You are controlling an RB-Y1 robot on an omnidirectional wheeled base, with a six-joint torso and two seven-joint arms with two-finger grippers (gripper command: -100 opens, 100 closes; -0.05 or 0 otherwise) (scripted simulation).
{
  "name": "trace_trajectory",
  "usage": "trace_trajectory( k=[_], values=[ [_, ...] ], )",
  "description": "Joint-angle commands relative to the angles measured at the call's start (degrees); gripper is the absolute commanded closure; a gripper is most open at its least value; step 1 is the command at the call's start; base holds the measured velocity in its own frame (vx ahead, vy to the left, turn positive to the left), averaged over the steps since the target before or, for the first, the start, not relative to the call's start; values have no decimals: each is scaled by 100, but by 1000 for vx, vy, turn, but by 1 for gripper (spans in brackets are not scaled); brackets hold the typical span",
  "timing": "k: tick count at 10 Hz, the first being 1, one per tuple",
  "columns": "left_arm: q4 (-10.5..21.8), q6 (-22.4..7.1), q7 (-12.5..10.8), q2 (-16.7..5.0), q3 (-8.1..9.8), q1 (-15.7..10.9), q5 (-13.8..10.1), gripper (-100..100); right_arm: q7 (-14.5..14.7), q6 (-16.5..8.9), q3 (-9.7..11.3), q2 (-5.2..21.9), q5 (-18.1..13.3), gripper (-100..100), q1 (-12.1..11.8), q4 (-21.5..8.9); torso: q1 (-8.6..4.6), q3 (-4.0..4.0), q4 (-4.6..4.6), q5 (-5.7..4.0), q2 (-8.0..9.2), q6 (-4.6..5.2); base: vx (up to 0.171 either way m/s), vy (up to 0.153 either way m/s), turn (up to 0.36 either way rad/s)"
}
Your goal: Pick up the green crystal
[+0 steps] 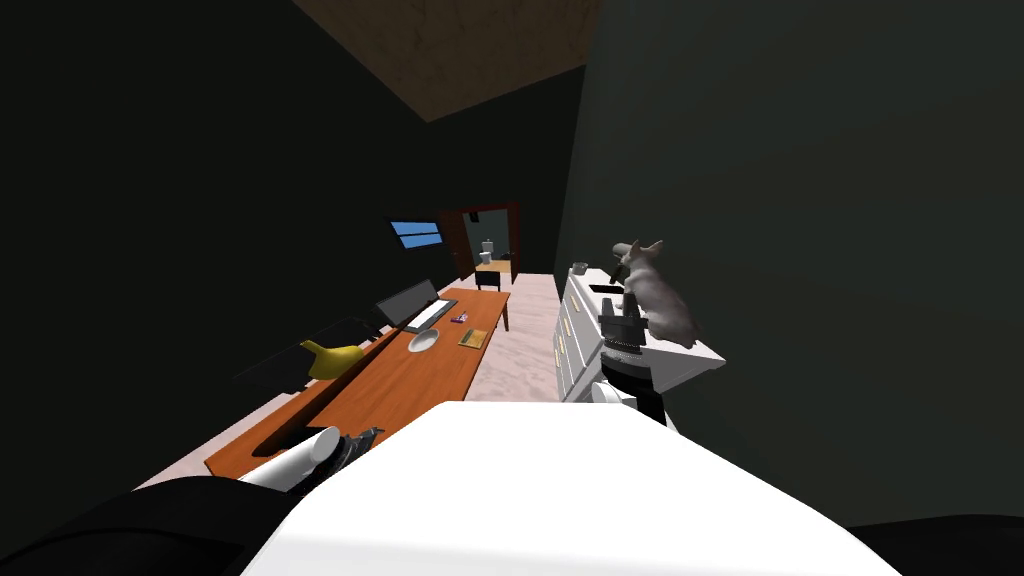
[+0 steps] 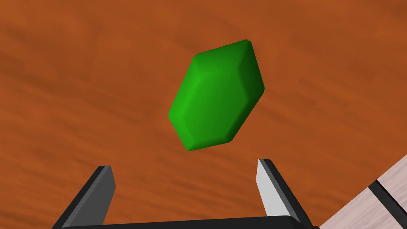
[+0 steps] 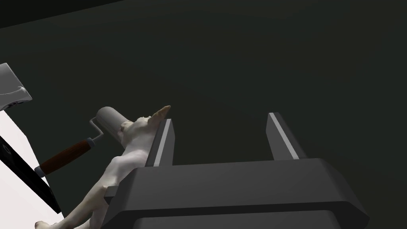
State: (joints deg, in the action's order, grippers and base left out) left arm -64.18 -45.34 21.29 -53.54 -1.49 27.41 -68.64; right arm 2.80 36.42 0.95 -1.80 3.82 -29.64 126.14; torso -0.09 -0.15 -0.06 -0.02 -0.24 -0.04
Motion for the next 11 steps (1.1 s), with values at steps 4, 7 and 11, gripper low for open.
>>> trace_trajectory(
  k=[4, 7, 11],
  values=[
    [207, -163, -16, 289, -124, 99, -108, -100, 0, 0, 0, 0, 0, 0, 0, 0, -3, 2, 1, 0, 4, 0, 74, -6, -18],
    [108, 83, 61, 486, -121, 411, -80, -100, 0, 0, 0, 0, 0, 0, 0, 0, 7, 11, 4, 1, 18, -1, 48, 24, -25],
    [-35, 424, 158, 739, -111, 833, -39, -100, 0, 0, 0, 0, 0, 0, 0, 0, 17, 4, 2, 3, 7, 0, 72, 48, -28]
  ],
)
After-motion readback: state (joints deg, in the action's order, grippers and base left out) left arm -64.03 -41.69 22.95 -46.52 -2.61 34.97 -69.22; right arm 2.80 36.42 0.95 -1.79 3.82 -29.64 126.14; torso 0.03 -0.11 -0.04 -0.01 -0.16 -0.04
